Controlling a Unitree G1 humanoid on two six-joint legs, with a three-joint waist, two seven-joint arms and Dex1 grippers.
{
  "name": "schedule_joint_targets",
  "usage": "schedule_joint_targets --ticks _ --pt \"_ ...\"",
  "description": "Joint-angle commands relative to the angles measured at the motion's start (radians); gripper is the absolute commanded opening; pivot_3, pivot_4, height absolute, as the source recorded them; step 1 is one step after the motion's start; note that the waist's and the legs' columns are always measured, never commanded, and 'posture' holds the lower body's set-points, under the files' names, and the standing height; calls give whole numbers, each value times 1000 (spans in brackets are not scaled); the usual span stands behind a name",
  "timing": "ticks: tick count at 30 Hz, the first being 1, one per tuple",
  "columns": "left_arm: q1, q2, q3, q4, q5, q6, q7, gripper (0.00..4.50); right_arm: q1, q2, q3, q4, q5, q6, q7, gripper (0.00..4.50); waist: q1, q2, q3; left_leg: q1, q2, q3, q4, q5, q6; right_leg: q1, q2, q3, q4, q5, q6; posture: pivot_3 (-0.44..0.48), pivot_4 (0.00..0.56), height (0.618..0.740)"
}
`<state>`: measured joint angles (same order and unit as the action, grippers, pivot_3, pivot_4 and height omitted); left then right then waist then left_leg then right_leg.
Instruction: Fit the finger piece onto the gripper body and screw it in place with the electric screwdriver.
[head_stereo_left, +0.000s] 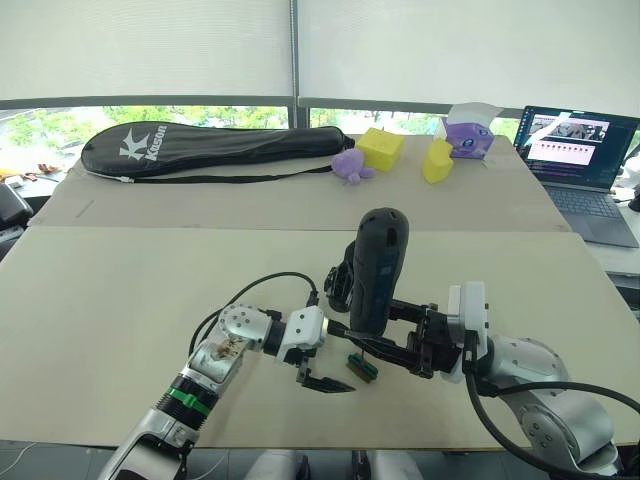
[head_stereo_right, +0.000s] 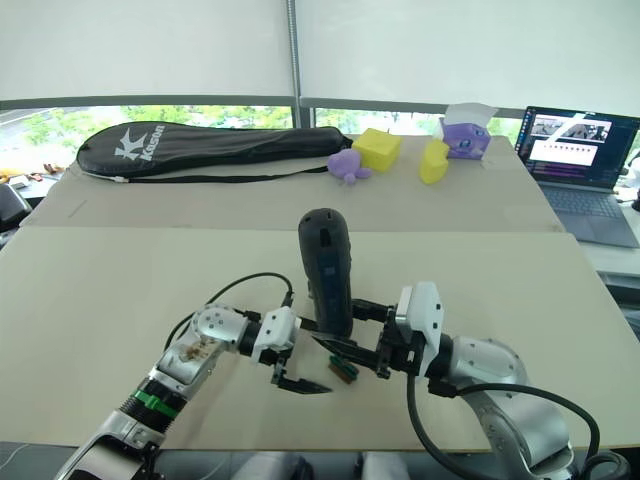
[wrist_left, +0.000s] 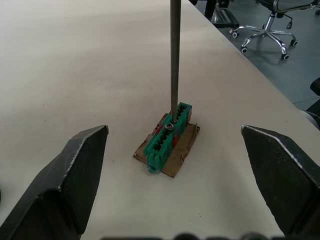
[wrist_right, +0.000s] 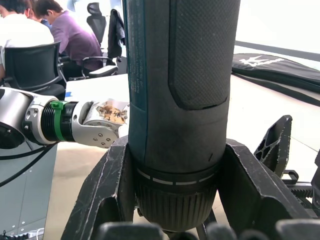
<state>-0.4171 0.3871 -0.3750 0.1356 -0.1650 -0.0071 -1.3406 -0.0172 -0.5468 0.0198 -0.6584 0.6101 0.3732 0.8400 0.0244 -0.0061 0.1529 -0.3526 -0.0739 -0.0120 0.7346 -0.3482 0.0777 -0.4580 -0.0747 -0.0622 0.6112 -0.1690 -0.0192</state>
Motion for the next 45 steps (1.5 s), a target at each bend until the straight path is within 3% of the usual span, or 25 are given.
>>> schedule_joint_targets --ticks 1,45 --pt "-12 -6 -4 -2 -9 -18 1 4500 -19 7 -19 -30 14 -36 -6 1918 0 0 0 0 0 0 0 0 0 0 0 0 0 0 0 0 150 740" --pt "-32 -24 1 29 -4 -28 10 4500 -4 -2 -10 -10 3 -34 -3 1918 0 0 0 0 0 0 0 0 0 0 0 0 0 0 0 0 150 740"
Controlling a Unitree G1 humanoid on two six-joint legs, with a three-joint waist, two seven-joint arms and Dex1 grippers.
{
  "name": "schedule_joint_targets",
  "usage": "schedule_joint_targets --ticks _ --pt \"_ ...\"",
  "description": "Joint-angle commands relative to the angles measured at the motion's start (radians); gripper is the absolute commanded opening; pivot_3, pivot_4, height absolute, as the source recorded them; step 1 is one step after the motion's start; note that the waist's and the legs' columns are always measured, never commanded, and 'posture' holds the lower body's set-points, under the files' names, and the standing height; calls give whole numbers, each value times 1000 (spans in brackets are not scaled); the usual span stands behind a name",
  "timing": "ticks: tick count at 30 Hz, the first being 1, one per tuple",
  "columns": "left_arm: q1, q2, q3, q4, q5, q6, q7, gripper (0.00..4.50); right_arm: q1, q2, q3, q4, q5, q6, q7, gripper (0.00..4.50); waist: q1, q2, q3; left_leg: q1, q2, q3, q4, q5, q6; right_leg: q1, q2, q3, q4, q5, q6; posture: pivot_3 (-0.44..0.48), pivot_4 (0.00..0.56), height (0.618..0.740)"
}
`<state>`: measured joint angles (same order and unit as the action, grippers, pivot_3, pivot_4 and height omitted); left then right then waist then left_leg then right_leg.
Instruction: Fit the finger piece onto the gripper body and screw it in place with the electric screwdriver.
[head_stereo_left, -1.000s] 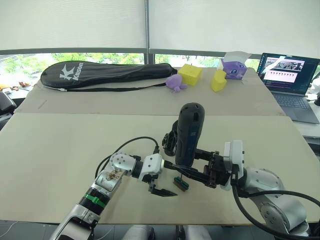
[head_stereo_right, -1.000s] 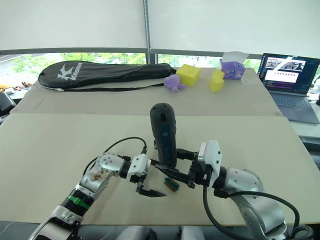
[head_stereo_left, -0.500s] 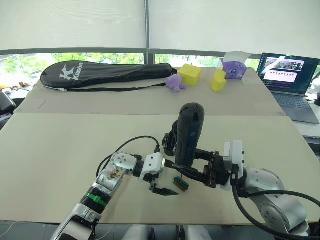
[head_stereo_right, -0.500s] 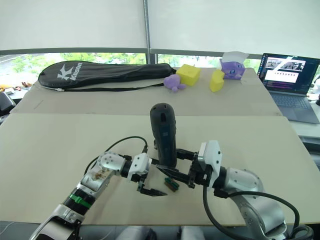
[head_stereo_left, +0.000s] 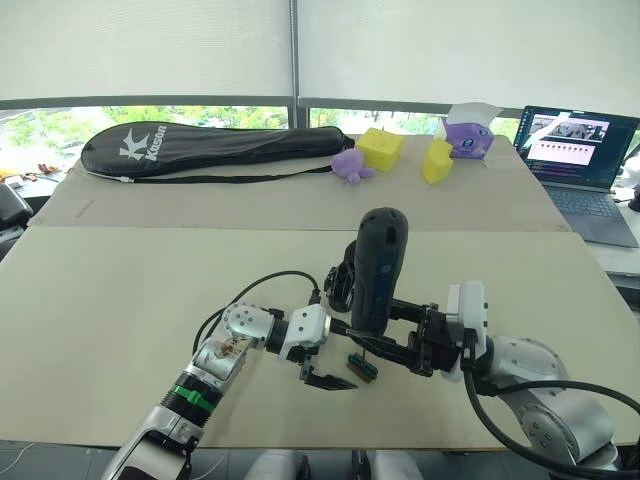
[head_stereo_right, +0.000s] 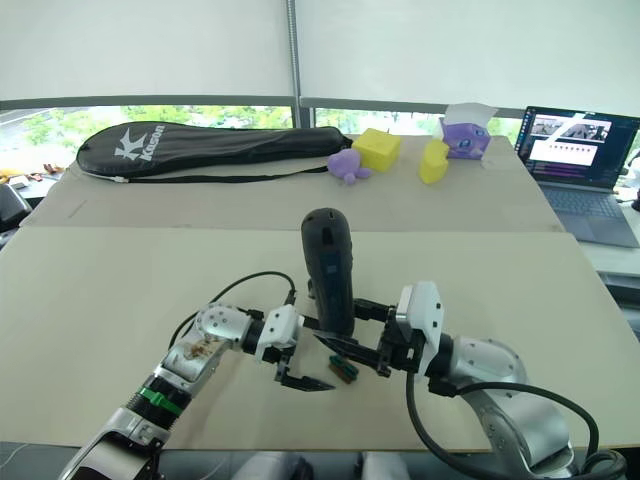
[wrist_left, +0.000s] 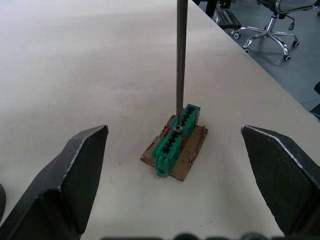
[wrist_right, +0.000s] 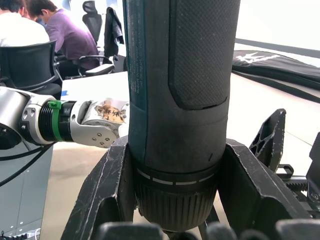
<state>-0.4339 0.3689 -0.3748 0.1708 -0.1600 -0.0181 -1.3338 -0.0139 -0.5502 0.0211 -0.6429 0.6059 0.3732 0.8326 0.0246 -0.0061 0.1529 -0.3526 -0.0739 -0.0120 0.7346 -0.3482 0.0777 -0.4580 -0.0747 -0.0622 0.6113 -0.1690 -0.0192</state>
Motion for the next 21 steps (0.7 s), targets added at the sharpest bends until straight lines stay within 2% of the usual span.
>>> schedule_joint_targets --ticks 1,21 --pt "-15 -5 1 -7 -9 -17 3 4500 -9 2 -10 -23 6 -35 4 1918 0 0 0 0 0 0 0 0 0 0 0 0 0 0 0 0 150 740" --pt "-15 -9 -1 -6 -8 -19 8 4500 -13 3 -6 -27 15 -28 4 1918 0 0 0 0 0 0 0 0 0 0 0 0 0 0 0 0 150 740"
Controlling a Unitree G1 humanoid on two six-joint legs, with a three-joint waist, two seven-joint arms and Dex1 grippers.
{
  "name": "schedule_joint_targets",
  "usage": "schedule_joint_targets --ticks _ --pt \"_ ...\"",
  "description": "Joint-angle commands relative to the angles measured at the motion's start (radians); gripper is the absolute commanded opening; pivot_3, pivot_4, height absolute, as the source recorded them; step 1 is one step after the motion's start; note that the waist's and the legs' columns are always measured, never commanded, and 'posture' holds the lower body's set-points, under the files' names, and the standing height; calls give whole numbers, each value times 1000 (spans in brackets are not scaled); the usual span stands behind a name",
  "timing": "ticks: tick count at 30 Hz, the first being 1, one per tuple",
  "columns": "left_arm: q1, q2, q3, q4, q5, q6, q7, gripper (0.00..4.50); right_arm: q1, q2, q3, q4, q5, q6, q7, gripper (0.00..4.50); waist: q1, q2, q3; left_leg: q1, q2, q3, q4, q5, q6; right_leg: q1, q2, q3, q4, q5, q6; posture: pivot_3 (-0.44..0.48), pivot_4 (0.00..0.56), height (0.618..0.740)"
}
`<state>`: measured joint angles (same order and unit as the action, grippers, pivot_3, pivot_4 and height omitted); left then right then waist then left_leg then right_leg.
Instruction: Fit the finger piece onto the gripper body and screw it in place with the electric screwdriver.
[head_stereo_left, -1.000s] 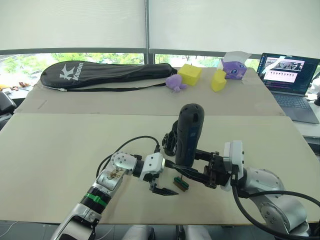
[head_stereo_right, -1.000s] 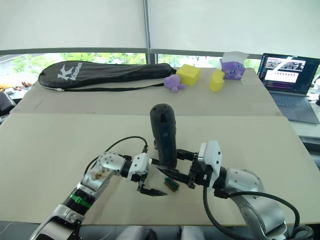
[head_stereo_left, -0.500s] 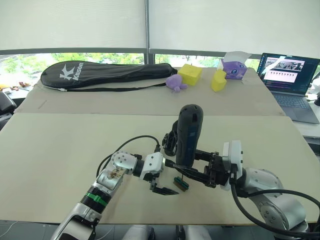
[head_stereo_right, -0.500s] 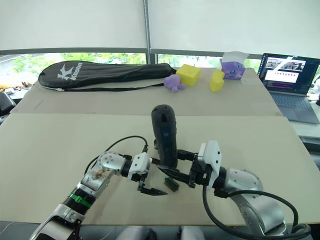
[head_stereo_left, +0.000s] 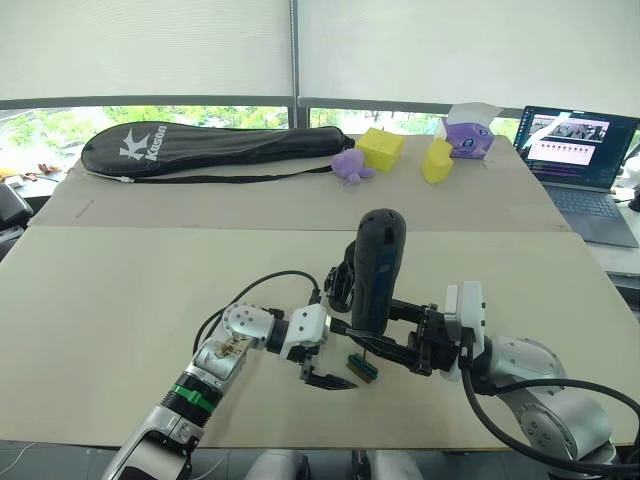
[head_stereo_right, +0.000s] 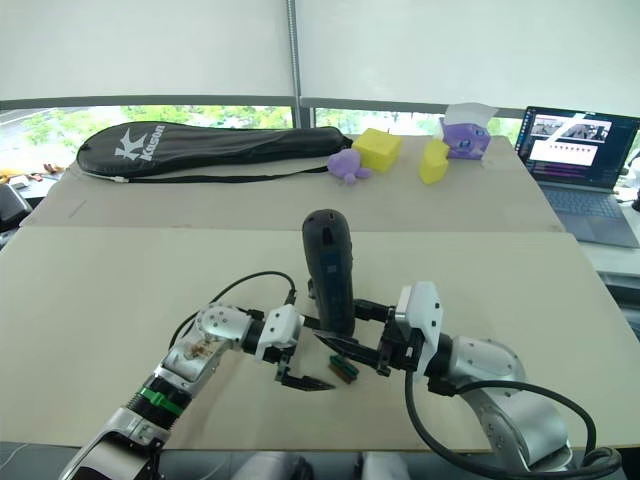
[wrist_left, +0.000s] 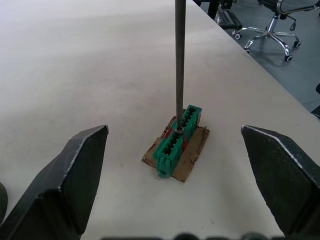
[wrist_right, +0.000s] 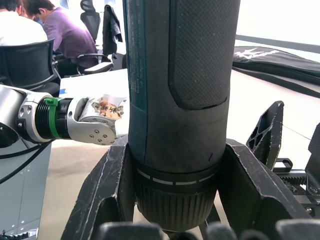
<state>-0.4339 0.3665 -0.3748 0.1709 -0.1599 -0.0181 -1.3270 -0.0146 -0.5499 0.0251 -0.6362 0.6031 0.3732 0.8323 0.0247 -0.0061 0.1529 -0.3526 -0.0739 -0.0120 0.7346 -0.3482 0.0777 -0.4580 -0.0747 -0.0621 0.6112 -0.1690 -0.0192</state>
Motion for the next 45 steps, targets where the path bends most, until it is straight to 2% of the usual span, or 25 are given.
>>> schedule_joint_targets --ticks 1,34,45 --pt "-15 -7 -1 -6 -8 -19 2 4500 -12 3 -10 -34 18 -28 5 1918 0 0 0 0 0 0 0 0 0 0 0 0 0 0 0 0 150 740" --pt "-9 -10 0 -15 -9 -9 11 4500 -12 3 -5 -15 1 -40 11 1918 0 0 0 0 0 0 0 0 0 0 0 0 0 0 0 0 150 740" --pt "64 53 52 -112 -40 75 64 4500 -48 -11 -39 -105 81 13 -31 1918 -4 0 0 0 0 0 0 0 0 0 0 0 0 0 0 0 150 740"
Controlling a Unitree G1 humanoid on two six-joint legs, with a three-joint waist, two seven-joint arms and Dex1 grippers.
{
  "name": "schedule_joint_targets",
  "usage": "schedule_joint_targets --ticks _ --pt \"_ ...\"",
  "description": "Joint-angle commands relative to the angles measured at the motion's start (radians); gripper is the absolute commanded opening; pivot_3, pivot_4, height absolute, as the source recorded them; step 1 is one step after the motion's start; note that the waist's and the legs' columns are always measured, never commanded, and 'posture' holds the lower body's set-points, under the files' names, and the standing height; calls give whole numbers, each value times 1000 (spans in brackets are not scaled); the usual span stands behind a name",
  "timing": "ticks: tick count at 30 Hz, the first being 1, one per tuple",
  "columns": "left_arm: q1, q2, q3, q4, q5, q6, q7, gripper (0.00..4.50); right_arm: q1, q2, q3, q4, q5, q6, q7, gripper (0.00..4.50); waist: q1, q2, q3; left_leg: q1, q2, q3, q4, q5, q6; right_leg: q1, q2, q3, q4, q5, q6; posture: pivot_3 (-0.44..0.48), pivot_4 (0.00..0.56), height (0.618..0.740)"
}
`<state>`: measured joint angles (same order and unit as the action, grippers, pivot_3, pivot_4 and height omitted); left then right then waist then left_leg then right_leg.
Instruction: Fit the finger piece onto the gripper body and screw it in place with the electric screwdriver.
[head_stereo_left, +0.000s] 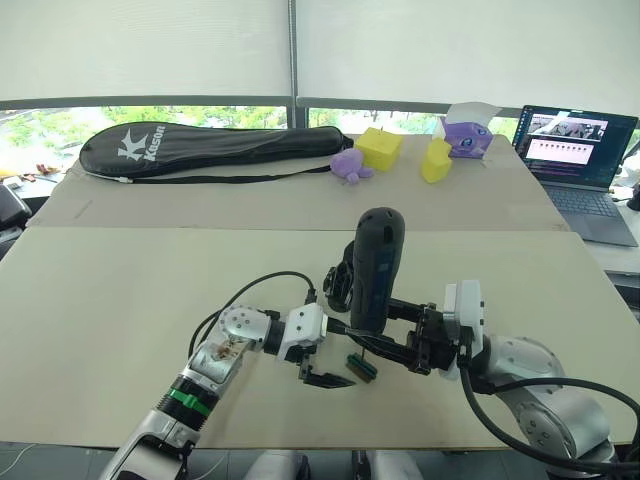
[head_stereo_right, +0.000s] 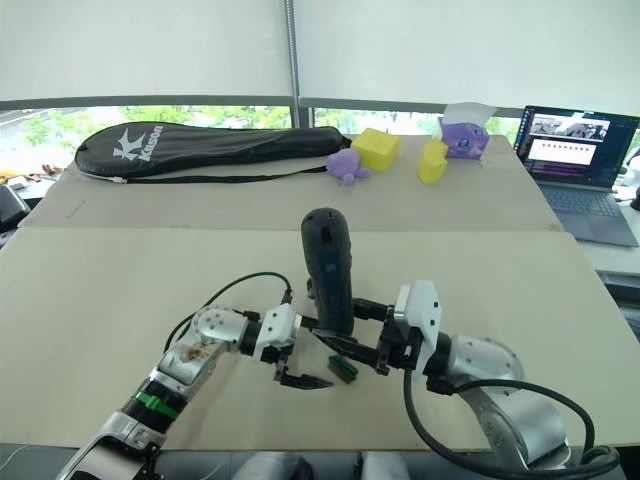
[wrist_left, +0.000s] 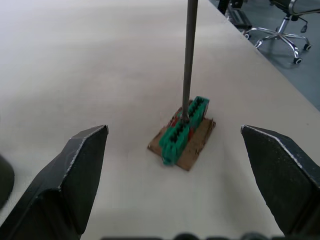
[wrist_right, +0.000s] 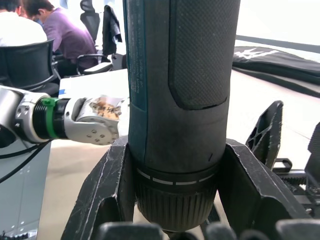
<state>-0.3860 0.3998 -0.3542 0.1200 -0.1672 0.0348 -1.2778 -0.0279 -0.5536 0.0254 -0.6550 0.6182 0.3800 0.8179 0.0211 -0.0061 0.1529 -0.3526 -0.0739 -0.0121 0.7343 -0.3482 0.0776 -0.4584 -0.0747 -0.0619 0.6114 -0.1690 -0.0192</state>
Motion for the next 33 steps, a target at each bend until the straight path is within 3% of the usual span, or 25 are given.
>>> schedule_joint_targets --ticks 1,9,17,24,33 --pt "23 26 37 -70 -36 30 19 4500 -44 -12 -45 -94 80 15 -22 1918 -2 0 0 0 0 0 0 0 0 0 0 0 0 0 0 0 150 740" --pt "77 103 113 -144 -77 85 57 4500 -119 -66 -88 -105 201 82 -25 1918 -3 0 0 0 0 0 0 0 0 0 0 0 0 0 0 0 150 740" --pt "19 170 210 -100 -132 157 68 4500 -364 -110 -92 -12 372 216 -39 1918 -6 0 0 0 0 0 -1 0 -1 0 0 -1 0 0 0 0 150 740" --pt "-110 73 182 113 -63 66 136 4500 -557 -70 -53 87 422 305 -60 1918 -4 0 0 0 -1 0 -1 0 -1 0 -1 -1 0 0 0 0 150 740" --pt "-247 -63 139 379 24 -73 159 4500 -668 -17 -6 151 378 340 -57 1918 -9 0 0 0 -1 0 -1 1 -1 0 -1 -2 1 0 0 0 150 740"
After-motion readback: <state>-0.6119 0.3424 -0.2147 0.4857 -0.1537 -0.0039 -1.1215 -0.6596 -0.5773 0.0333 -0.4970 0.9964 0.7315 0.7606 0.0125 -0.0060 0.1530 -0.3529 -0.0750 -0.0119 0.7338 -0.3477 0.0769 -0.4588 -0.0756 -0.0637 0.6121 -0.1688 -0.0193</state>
